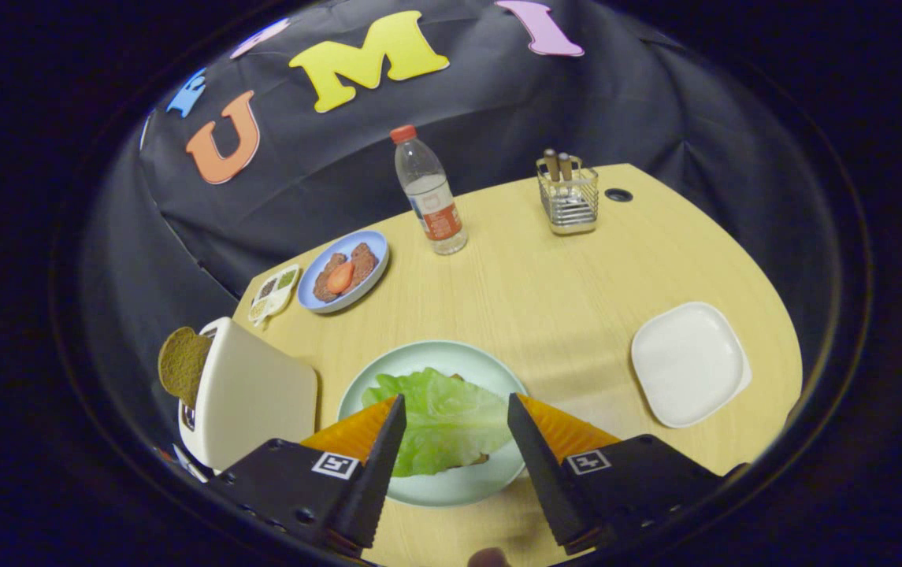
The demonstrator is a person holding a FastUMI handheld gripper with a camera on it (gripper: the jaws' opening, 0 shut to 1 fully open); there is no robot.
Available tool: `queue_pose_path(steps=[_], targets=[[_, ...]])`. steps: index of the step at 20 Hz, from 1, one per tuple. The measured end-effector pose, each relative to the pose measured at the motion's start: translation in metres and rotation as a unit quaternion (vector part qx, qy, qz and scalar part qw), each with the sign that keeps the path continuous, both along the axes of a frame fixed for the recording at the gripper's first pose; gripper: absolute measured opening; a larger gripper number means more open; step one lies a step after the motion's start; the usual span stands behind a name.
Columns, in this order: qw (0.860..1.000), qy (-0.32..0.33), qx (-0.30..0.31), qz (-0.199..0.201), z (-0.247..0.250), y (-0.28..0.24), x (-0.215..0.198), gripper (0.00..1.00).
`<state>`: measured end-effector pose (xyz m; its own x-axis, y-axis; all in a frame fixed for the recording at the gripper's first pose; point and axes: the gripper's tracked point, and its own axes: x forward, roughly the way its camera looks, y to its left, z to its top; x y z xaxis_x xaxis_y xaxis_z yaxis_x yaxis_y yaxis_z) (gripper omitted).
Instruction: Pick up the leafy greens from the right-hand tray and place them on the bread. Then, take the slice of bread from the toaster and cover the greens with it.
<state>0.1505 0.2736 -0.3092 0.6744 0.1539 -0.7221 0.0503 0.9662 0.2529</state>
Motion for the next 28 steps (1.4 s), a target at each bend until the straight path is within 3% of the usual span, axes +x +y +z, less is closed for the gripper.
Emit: queue_pose_path(steps=[5, 9, 15, 22, 28], targets=[[0.995, -0.085, -0.052, 0.001, 0.056, 0.0, -0.004, 0.93], [0.98, -0.176, -0.092, 0.014, 0.126, 0.025, -0.009, 0.96], [0.971, -0.228, -0.061, 0.047, 0.181, 0.114, -0.032, 0.96], [0.97, -0.214, -0.064, 0.093, 0.147, 0.213, -0.032, 0.96], [0.983, -0.152, -0.061, 0.084, 0.093, 0.255, -0.023, 0.93]])
